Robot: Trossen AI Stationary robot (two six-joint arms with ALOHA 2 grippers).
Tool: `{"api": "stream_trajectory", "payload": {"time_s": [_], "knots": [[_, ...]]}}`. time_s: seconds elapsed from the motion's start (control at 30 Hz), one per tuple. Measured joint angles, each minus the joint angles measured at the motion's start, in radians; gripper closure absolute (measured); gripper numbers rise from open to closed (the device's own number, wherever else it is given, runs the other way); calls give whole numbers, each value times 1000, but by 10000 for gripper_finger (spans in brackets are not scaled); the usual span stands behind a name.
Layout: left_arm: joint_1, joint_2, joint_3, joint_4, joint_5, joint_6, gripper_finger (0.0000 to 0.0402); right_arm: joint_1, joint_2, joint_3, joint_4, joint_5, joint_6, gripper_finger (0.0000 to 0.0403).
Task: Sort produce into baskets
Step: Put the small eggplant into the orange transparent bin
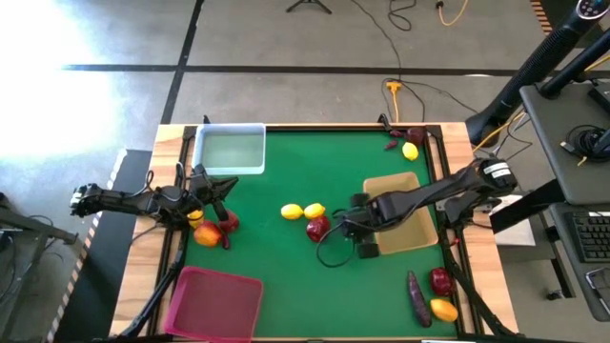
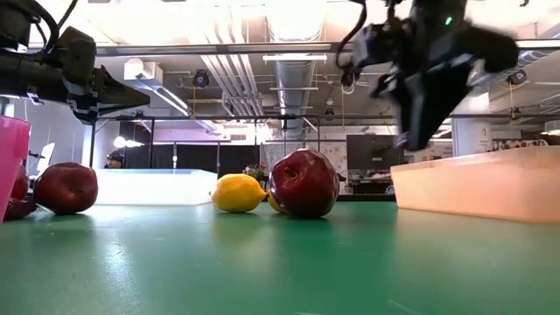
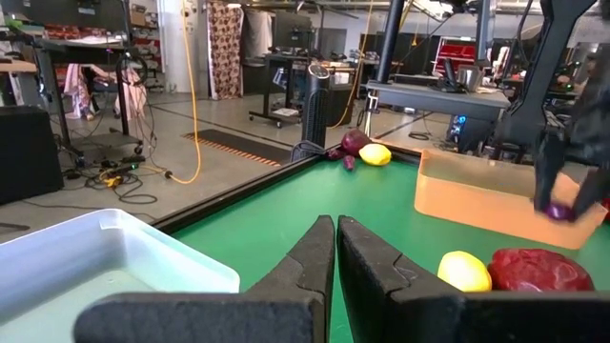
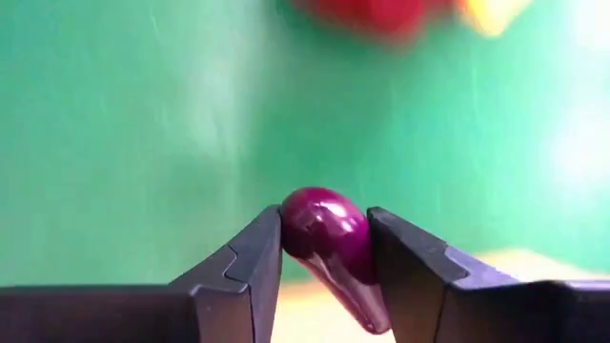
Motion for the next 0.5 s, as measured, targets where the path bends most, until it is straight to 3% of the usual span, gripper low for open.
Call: {"api": "stream_trajectory", "payload": {"time_s": [0.1, 0.2, 0.5], "knots": [[0, 0, 0, 0, 0, 0, 400, 2, -37, 32, -214, 59, 109, 266], [0, 0, 0, 0, 0, 0, 400, 1, -102, -9, -301, 126, 249, 265], [0, 0, 0, 0, 0, 0, 400, -55, -339, -402, -8, 148, 511, 266]]}}
